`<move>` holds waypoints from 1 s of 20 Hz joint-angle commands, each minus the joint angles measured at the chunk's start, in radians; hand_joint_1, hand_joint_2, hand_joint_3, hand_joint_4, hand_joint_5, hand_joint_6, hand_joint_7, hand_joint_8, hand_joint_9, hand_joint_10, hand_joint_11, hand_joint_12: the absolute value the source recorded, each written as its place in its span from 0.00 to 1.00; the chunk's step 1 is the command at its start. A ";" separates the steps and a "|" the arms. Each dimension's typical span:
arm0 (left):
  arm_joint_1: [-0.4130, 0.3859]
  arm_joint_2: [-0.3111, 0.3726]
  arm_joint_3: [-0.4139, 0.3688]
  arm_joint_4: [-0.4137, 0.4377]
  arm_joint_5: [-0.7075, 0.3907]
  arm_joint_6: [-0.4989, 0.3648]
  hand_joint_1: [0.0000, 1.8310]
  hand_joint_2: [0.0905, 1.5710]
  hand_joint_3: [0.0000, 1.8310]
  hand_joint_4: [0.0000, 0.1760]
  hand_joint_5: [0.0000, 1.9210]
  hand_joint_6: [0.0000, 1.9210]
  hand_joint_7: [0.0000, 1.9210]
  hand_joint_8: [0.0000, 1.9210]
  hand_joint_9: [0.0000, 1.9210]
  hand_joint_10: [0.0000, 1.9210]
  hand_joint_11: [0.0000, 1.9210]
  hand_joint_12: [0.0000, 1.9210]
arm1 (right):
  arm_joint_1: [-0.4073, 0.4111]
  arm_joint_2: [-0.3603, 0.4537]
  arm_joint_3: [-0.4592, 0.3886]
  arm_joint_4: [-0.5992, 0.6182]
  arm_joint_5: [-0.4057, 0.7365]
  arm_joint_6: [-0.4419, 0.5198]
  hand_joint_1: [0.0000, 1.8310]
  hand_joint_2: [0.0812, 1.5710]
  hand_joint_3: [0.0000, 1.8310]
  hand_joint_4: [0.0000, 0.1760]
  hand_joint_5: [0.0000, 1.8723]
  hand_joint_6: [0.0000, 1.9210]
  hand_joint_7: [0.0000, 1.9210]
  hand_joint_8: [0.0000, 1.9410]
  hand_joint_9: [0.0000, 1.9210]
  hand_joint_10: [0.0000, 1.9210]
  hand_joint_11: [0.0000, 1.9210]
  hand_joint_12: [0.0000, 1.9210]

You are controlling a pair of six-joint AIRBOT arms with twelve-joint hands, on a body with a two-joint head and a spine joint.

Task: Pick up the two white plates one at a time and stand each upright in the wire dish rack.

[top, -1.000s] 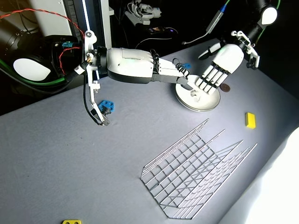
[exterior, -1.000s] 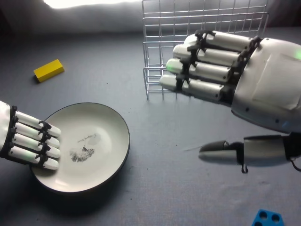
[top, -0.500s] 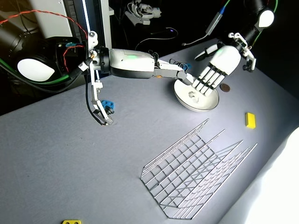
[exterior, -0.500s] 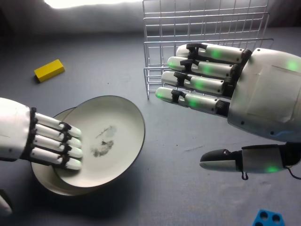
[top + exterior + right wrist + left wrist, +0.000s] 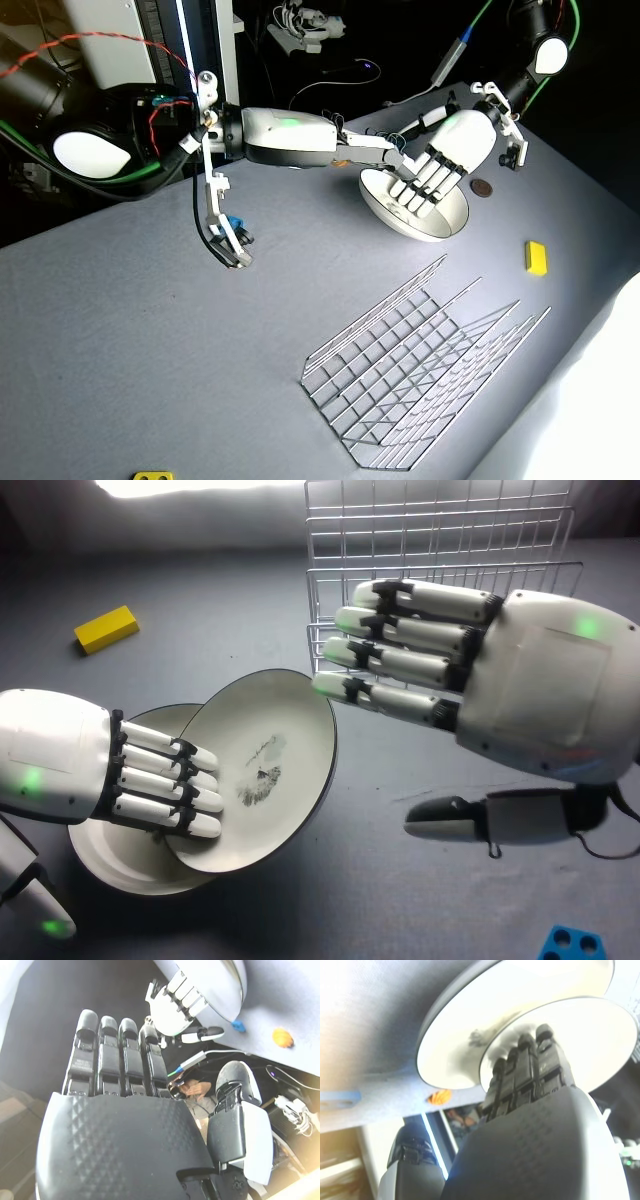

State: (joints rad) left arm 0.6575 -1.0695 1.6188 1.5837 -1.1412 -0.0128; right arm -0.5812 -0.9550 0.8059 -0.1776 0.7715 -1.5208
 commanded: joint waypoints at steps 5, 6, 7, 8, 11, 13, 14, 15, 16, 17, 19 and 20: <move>-0.002 -0.023 -0.001 0.001 -0.016 -0.007 0.00 0.66 0.00 0.00 0.03 0.00 0.03 0.00 0.02 0.00 0.00 0.03 | 0.041 -0.090 0.055 -0.003 0.035 -0.049 0.62 0.60 0.00 0.00 0.00 0.00 0.00 0.00 0.00 0.00 0.00 0.14; -0.002 -0.023 0.000 0.001 -0.016 -0.007 0.00 0.66 0.00 0.00 0.04 0.00 0.03 0.00 0.02 0.00 0.01 0.03 | 0.047 -0.102 0.066 -0.003 0.012 -0.049 0.61 0.59 0.00 0.00 0.00 0.00 0.00 0.00 0.00 0.00 0.00 0.19; -0.002 -0.024 0.001 0.001 -0.016 -0.007 0.00 0.66 0.00 0.00 0.03 0.00 0.03 0.00 0.02 0.00 0.00 0.03 | 0.053 -0.112 0.073 -0.003 -0.003 -0.049 0.61 0.59 0.00 0.00 0.01 0.00 0.00 0.00 0.00 0.00 0.00 0.22; -0.002 -0.024 0.003 0.001 -0.016 -0.007 0.00 0.66 0.00 0.00 0.03 0.00 0.03 0.00 0.01 0.00 0.00 0.03 | 0.059 -0.123 0.080 -0.003 -0.021 -0.049 0.59 0.59 0.00 0.00 0.01 0.00 0.00 0.00 0.00 0.00 0.00 0.26; -0.002 -0.025 0.008 0.001 -0.016 -0.007 0.00 0.66 0.00 0.00 0.04 0.00 0.03 0.00 0.01 0.00 0.00 0.03 | 0.065 -0.158 0.103 -0.002 -0.031 -0.049 0.59 0.60 0.00 0.00 0.02 0.00 0.00 0.00 0.00 0.00 0.00 0.24; -0.003 -0.026 0.010 0.000 -0.016 -0.008 0.00 0.66 0.00 0.00 0.04 0.00 0.03 0.00 0.02 0.00 0.00 0.03 | 0.072 -0.188 0.128 0.001 -0.032 -0.049 0.59 0.61 0.00 0.00 0.01 0.00 0.00 0.00 0.00 0.00 0.00 0.24; -0.003 -0.026 0.010 0.000 -0.016 -0.008 0.00 0.66 0.00 0.00 0.04 0.00 0.03 0.00 0.02 0.00 0.00 0.03 | 0.078 -0.202 0.140 0.004 -0.042 -0.049 0.59 0.61 0.00 0.00 0.01 0.00 0.00 0.00 0.00 0.00 0.00 0.24; -0.003 -0.026 0.011 0.000 -0.016 -0.008 0.00 0.66 0.00 0.00 0.04 0.00 0.03 0.00 0.02 0.00 0.00 0.03 | 0.085 -0.217 0.152 0.013 -0.062 -0.049 0.60 0.61 0.00 0.00 0.01 0.00 0.00 0.00 0.00 0.00 0.00 0.23; -0.003 -0.026 0.011 0.000 -0.016 -0.009 0.00 0.66 0.00 0.00 0.04 0.00 0.03 0.00 0.02 0.00 0.00 0.03 | 0.088 -0.230 0.164 0.021 -0.064 -0.049 0.61 0.61 0.00 0.00 0.02 0.00 0.00 0.00 0.00 0.00 0.00 0.24; -0.004 -0.027 0.012 0.000 -0.016 -0.010 0.00 0.66 0.00 0.00 0.04 0.00 0.03 0.00 0.02 0.00 0.00 0.03 | 0.091 -0.244 0.174 0.021 -0.063 -0.049 0.59 0.60 0.00 0.00 0.03 0.00 0.01 0.00 0.01 0.00 0.00 0.27; -0.006 -0.029 0.014 -0.001 -0.016 -0.012 0.00 0.66 0.00 0.00 0.04 0.00 0.03 0.00 0.02 0.00 0.00 0.03 | 0.097 -0.272 0.195 0.021 -0.060 -0.049 0.59 0.59 0.00 0.00 0.04 0.00 0.02 0.00 0.03 0.01 0.00 0.30; -0.007 -0.030 0.014 -0.001 -0.016 -0.012 0.00 0.66 0.00 0.00 0.04 0.00 0.03 0.00 0.02 0.00 0.00 0.03 | 0.101 -0.290 0.210 0.021 -0.070 -0.049 0.57 0.61 0.00 0.00 0.04 0.00 0.01 0.00 0.02 0.00 0.00 0.30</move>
State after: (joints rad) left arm 0.6521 -1.0821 1.6352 1.5883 -1.1442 -0.0235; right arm -0.4950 -1.2518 1.0229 -0.1520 0.5835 -1.5673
